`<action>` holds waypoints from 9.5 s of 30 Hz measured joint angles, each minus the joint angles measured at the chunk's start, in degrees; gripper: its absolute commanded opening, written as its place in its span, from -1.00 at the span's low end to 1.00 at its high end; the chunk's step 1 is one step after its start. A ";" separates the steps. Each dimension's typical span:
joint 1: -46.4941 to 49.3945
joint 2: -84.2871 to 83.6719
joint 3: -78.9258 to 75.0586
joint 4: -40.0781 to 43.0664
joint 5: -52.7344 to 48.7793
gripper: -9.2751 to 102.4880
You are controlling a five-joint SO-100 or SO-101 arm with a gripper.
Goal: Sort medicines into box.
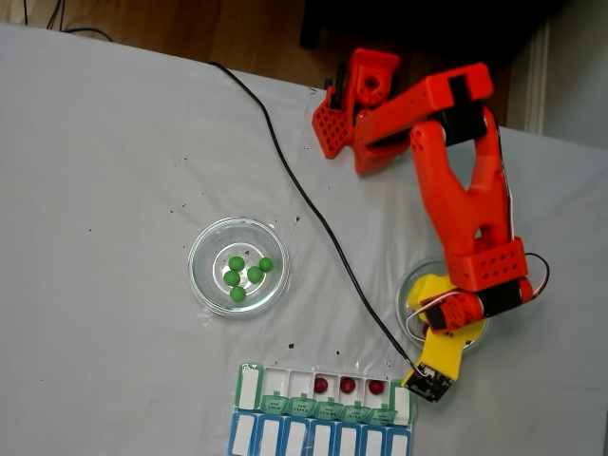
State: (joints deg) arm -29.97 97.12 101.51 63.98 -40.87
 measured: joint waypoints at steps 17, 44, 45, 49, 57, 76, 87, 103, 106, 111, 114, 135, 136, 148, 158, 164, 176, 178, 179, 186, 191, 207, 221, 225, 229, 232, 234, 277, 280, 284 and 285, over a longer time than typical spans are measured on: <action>-0.62 0.00 0.88 -2.46 0.09 -0.51; -2.20 0.00 2.81 -3.87 1.41 -0.59; -2.20 0.00 2.99 -4.13 1.41 -0.59; -2.20 0.00 2.99 -4.66 1.41 -0.60; -2.20 0.00 2.99 -4.75 1.41 -0.63; -2.20 0.18 4.57 -8.00 1.41 -0.75; -3.34 2.55 7.65 -8.00 1.41 -0.81; -5.27 10.55 9.32 -0.35 8.26 -0.81; -3.78 14.41 8.17 0.97 10.28 -0.81; -0.09 20.65 6.24 1.32 14.59 -0.81; 2.46 22.24 4.83 1.32 17.40 -0.81; 29.18 22.68 1.58 -3.08 27.60 -0.81; 30.23 22.76 2.99 -4.04 27.16 -0.81; 36.04 7.03 -0.97 -7.91 26.54 -0.81; 35.16 2.02 -7.21 -8.17 26.72 -0.81; 34.01 -4.13 -14.68 -6.15 28.56 -0.81; 33.93 -9.23 -22.50 -5.63 30.50 -0.81; 33.75 -9.23 -22.50 -5.63 30.67 -0.81; 33.75 -9.23 -22.50 -5.63 30.67 -0.81; 32.61 -9.23 -22.50 -5.71 31.38 -0.81; 32.34 -9.23 -22.50 -7.56 32.34 -0.80; 32.34 -14.77 -27.69 -4.13 32.96 -0.47; 32.34 -14.77 -29.44 -1.23 32.96 -0.42; 32.34 -14.77 -29.53 -0.18 32.96 -0.56; 32.17 -14.77 -29.53 1.58 31.90 -0.81; 31.90 -14.41 -29.53 2.72 30.94 -0.81; 31.64 -13.18 -28.65 2.72 30.23 -0.81; 2.55 22.50 8.35 0.70 -3.34 -0.78; 2.55 26.19 15.12 -3.43 -4.83 -0.77; 1.41 31.73 23.20 -8.96 -5.01 -0.74; 1.23 32.78 24.35 -9.84 -4.83 -0.74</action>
State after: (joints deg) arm -28.74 129.90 125.86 54.14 -45.70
